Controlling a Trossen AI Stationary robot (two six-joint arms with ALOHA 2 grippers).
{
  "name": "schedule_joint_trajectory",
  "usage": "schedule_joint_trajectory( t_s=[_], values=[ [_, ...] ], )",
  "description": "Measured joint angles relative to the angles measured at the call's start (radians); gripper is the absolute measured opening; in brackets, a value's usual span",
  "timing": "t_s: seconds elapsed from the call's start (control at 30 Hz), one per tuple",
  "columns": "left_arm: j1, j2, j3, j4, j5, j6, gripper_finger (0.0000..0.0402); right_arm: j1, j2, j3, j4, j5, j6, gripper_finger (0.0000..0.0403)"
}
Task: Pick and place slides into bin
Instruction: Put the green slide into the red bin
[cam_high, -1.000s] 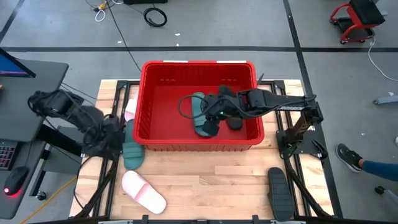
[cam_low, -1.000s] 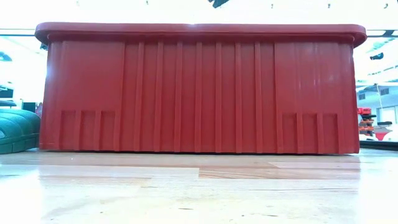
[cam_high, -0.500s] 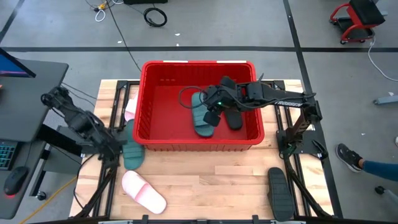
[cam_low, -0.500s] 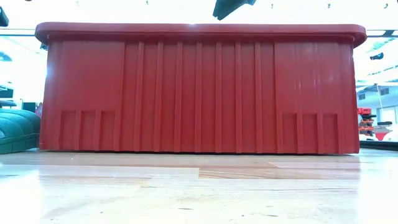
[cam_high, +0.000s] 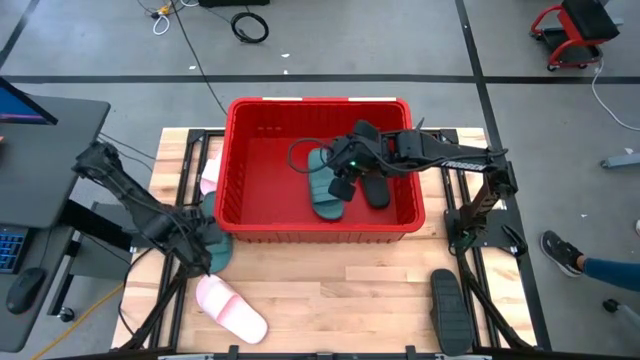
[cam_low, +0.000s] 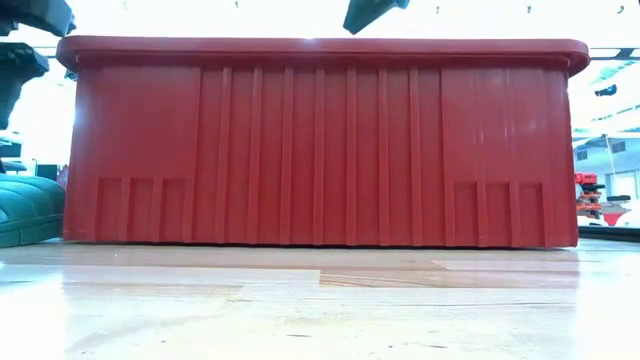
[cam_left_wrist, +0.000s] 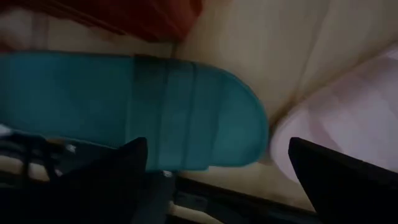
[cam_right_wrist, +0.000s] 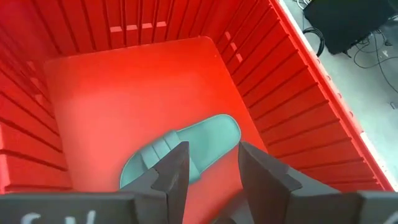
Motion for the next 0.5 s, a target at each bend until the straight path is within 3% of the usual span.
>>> schedule_joint_trajectory(
  t_s=[0.2, 0.4, 0.5],
  values=[
    [-0.062, -0.019, -0.004, 0.002, -0.236, 0.006, 0.0396, 0.000, 0.000, 0.000, -0.031, 0.000, 0.004, 0.0142],
    [-0.068, -0.017, -0.063, 0.012, -0.190, 0.022, 0.0396, 0.001, 0.000, 0.000, -0.066, -0.002, 0.034, 0.0142],
    [-0.068, -0.019, -0.093, 0.016, -0.215, 0.013, 0.0396, 0.001, 0.000, 0.000, -0.066, -0.003, 0.035, 0.0142]
  ],
)
